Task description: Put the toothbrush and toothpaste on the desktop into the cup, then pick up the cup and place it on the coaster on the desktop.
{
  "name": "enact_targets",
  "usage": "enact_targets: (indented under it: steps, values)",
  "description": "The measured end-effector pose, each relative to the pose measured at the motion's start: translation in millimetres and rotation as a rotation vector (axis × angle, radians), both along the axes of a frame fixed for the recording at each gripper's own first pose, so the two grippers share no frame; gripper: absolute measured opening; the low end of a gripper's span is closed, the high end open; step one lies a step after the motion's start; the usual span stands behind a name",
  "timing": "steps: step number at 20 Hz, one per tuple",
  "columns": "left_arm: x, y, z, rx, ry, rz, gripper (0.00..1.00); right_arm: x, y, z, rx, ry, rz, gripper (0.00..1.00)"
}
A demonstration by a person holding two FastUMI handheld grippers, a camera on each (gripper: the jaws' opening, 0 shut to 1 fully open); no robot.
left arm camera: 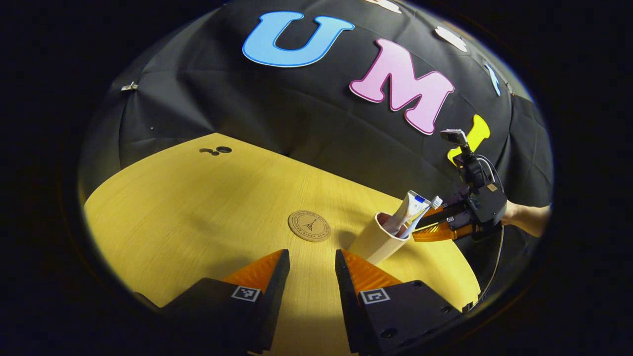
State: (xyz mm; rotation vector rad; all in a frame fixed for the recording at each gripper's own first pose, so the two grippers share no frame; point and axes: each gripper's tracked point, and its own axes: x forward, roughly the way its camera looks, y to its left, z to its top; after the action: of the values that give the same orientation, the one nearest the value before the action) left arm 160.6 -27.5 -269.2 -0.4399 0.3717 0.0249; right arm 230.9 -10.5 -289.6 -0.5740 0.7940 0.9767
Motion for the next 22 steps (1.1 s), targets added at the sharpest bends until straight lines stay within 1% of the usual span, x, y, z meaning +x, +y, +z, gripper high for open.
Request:
enact_targets:
  steps: [4,5,6,7,9,10,11,12,13,15,16,17,19,22]
  values:
    - [-1.2,-2.4,-7.6,-0.006,0.015,0.025,0.59,8.0,8.2,-13.6,-0.065,0.006,0.098,0.52]
    - [-2.4,-2.3,-8.6,-0.010,0.015,0.033,0.59,4.3,11.3,-18.7,-0.082,0.026,0.127,0.49]
    - [-3.0,-1.4,-9.3,-0.012,0.017,0.041,0.59,1.6,14.3,-25.2,-0.107,0.033,0.154,0.52]
    - [-4.1,-0.4,-11.7,-0.013,0.019,0.049,0.59,-0.3,14.6,-32.1,-0.139,0.036,0.185,0.49]
    - [-7.8,2.9,-14.8,-0.010,0.022,0.063,0.59,-2.8,17.9,-43.4,-0.197,0.036,0.251,0.49]
    - [-9.9,4.3,-14.8,-0.009,0.024,0.071,0.59,-0.3,19.7,-46.4,-0.224,0.027,0.281,0.47]
    - [-12.1,6.3,-15.9,-0.011,0.024,0.076,0.59,0.9,21.3,-50.7,-0.244,0.030,0.301,0.47]
    - [-13.8,8.0,-17.0,-0.012,0.026,0.082,0.59,3.1,24.4,-53.4,-0.259,0.033,0.314,0.47]
    - [-15.9,9.4,-19.1,-0.014,0.029,0.087,0.59,6.0,27.4,-53.2,-0.262,0.034,0.317,0.49]
    - [-18.8,12.3,-22.1,-0.021,0.035,0.101,0.59,7.2,32.6,-51.6,-0.261,0.051,0.300,0.49]
    - [-20.2,13.8,-22.7,-0.027,0.036,0.106,0.59,8.9,34.0,-51.6,-0.265,0.044,0.296,0.46]
    - [-20.3,13.2,-23.3,-0.032,0.038,0.108,0.59,7.2,34.4,-51.6,-0.272,0.053,0.293,0.39]
    - [-19.1,14.1,-23.3,-0.037,0.039,0.106,0.59,-1.2,31.1,-54.4,-0.286,0.079,0.298,0.41]
    - [-19.1,14.7,-20.8,-0.036,0.037,0.093,0.59,-17.9,20.5,-55.2,-0.318,0.119,0.299,0.37]
